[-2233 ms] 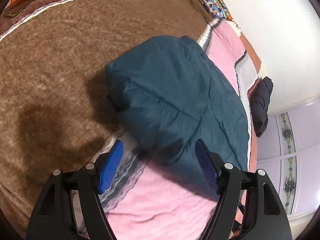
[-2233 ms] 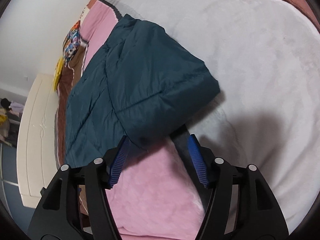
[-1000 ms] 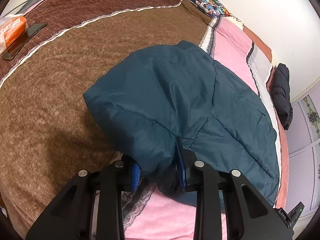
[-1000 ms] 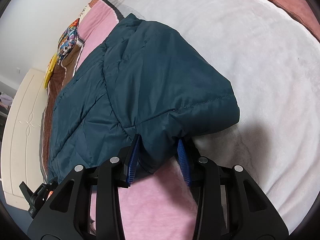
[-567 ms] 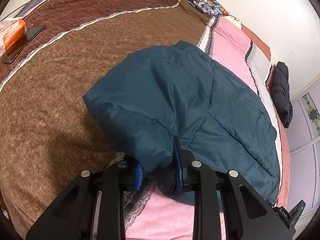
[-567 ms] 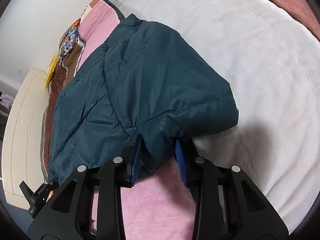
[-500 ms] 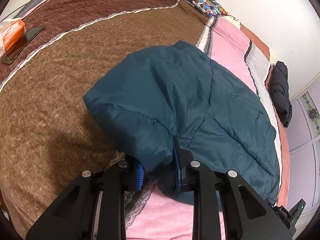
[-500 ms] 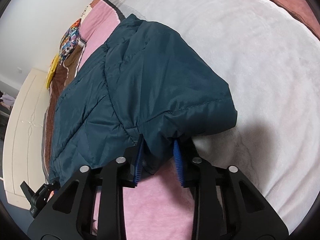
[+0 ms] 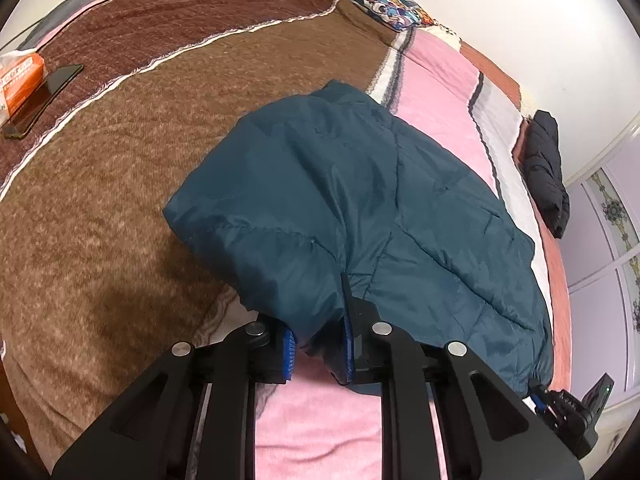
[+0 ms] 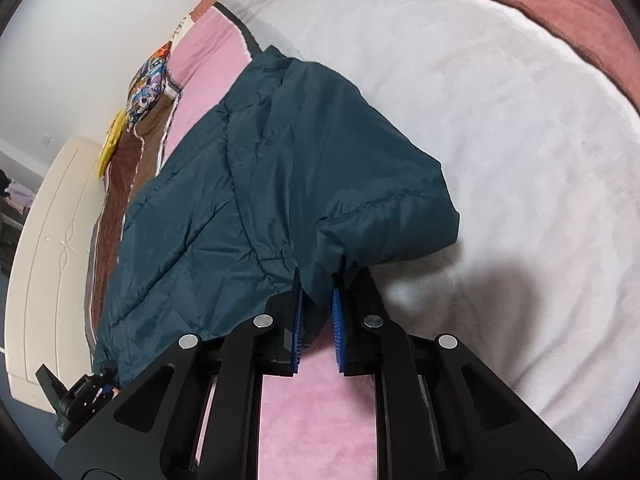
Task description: Fold large clothes
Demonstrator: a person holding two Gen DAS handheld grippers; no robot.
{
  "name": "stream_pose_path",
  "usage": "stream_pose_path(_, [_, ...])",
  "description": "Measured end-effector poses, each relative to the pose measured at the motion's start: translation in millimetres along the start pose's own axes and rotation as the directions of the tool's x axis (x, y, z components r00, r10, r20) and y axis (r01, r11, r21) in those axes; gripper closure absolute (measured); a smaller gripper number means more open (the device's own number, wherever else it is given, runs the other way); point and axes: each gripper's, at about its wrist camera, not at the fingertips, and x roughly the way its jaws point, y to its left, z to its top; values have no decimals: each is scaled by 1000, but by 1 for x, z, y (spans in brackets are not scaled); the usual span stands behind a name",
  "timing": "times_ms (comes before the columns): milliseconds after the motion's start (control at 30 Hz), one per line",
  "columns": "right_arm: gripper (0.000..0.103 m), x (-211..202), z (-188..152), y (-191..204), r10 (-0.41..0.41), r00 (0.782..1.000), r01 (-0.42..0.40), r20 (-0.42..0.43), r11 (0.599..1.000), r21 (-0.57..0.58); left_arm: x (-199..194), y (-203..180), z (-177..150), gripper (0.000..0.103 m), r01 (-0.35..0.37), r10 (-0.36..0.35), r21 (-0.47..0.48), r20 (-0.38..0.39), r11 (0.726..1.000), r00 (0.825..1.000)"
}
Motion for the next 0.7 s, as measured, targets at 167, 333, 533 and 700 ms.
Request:
stream_pose_path(167, [93,-18,-10,-5,-5,1000,5,1,1000,-28,-11,2,-16,85,11,-11,2,-16,1000,1000])
stream_pose_path(333, [94,-38,-33,-16,-3,1000,3,-15,999,-35,-24,11,-34,85,19,-18,12,-36,1000,999])
stream_pose_path(533, [95,-53,-62,-26,-22,999,21,-38,999,-33,-34,26,-59,85,18,-17,4,-57,1000,998])
stream_pose_path(700, [96,-50,-73,-34,-42,997,41,-71,999,-21,-31,40,-71,85,20,-22,-27,-74,999,997])
